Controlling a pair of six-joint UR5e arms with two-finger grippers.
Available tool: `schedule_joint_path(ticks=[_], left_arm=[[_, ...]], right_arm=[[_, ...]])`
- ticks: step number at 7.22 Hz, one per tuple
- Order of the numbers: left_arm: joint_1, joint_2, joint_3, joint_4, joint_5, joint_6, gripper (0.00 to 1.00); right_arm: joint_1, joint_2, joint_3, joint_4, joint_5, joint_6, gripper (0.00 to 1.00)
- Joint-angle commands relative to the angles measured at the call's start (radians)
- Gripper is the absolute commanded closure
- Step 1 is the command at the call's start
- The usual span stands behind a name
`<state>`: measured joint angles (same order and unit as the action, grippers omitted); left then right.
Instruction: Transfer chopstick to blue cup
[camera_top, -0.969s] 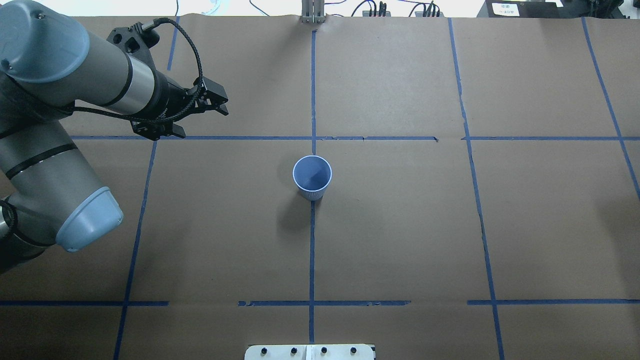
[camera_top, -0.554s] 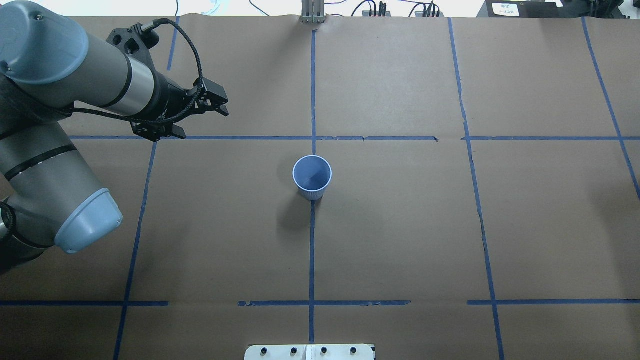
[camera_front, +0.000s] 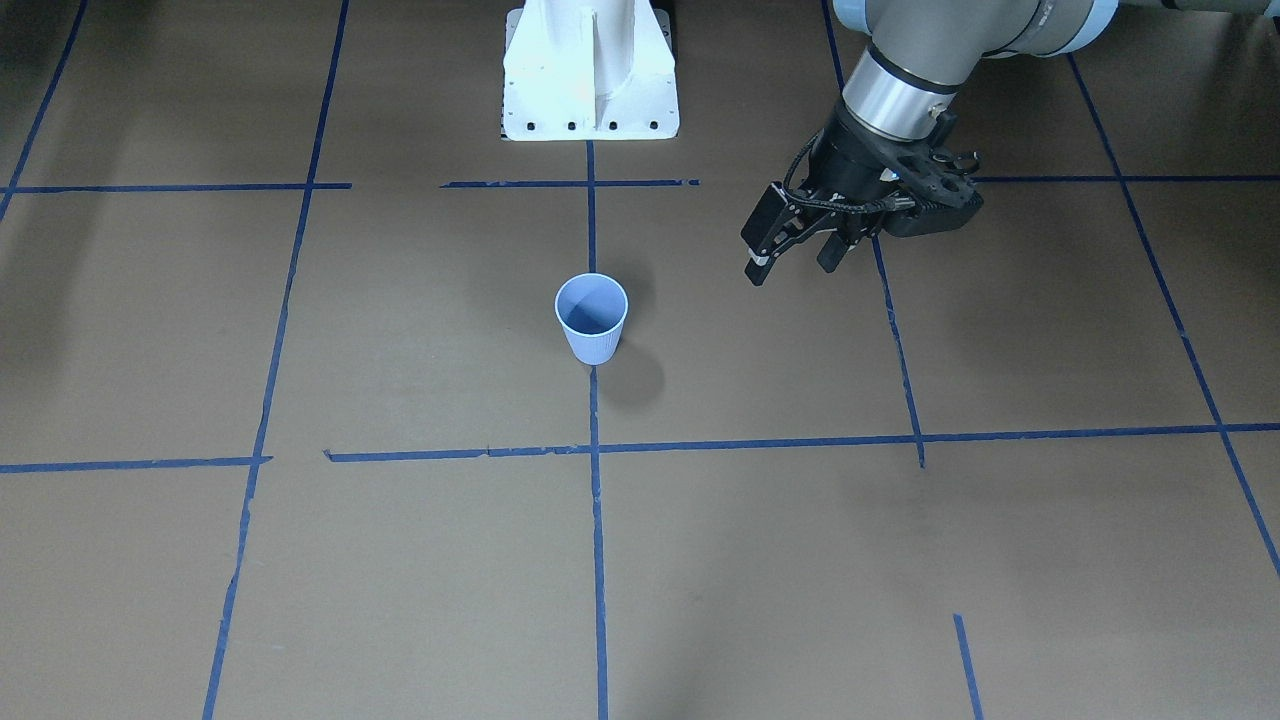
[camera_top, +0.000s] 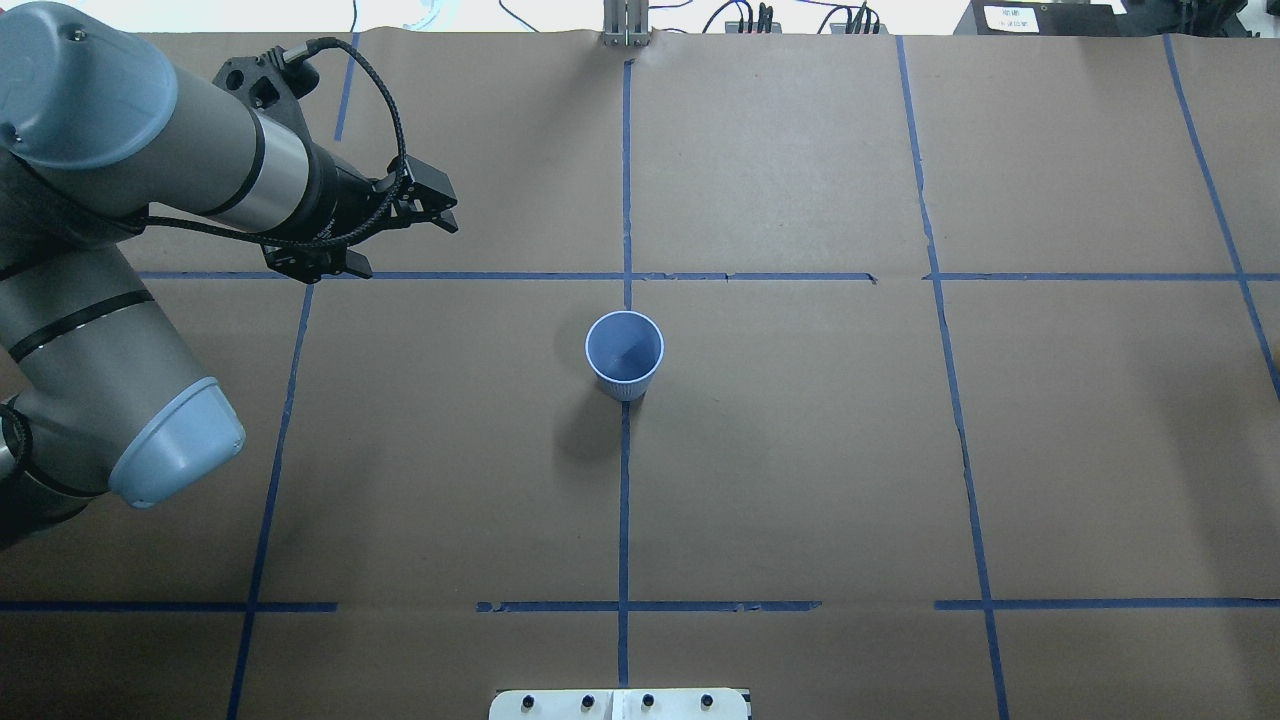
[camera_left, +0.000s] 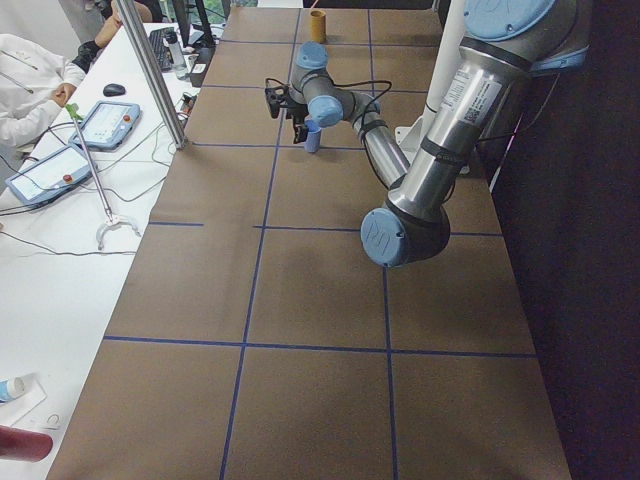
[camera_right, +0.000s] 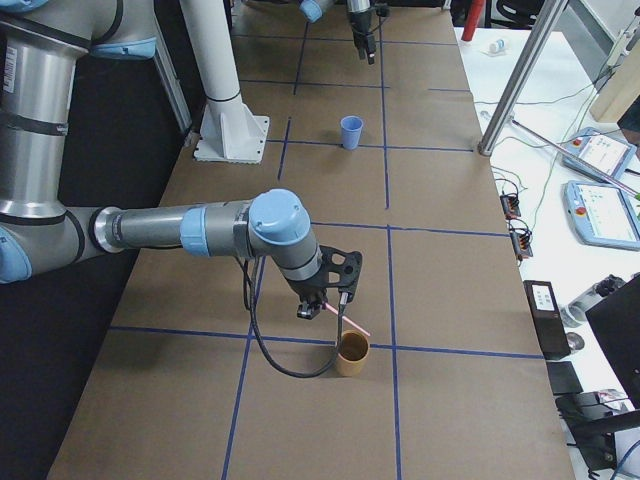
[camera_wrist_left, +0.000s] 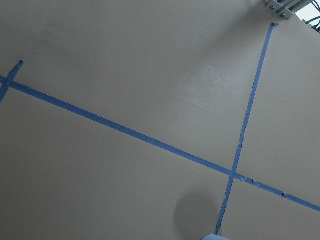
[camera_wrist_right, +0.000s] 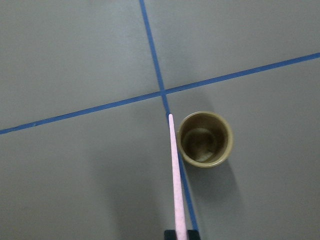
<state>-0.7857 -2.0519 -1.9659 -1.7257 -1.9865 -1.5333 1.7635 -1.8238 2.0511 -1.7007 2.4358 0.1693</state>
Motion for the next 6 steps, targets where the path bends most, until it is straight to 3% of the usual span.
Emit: schedule_joint_path(ticks=[1, 3, 6], left_arm=[[-0.006, 0.059, -0.048, 0.0, 0.0, 0.012, 0.0], [-0.061, 0.129, -0.054, 0.003, -0.008, 0.117, 0.0], [-0.127, 0.238, -0.054, 0.002, -0.012, 0.212, 0.0]], right_arm=[[-0.088, 0.072, 0.043, -0.068, 0.187, 0.108, 1.0], [-0.247, 0.22, 0.041, -0.062, 0.346, 0.351, 1.0], [-0.607, 0.623, -0.003, -0.059, 0.355, 0.909, 0.99]])
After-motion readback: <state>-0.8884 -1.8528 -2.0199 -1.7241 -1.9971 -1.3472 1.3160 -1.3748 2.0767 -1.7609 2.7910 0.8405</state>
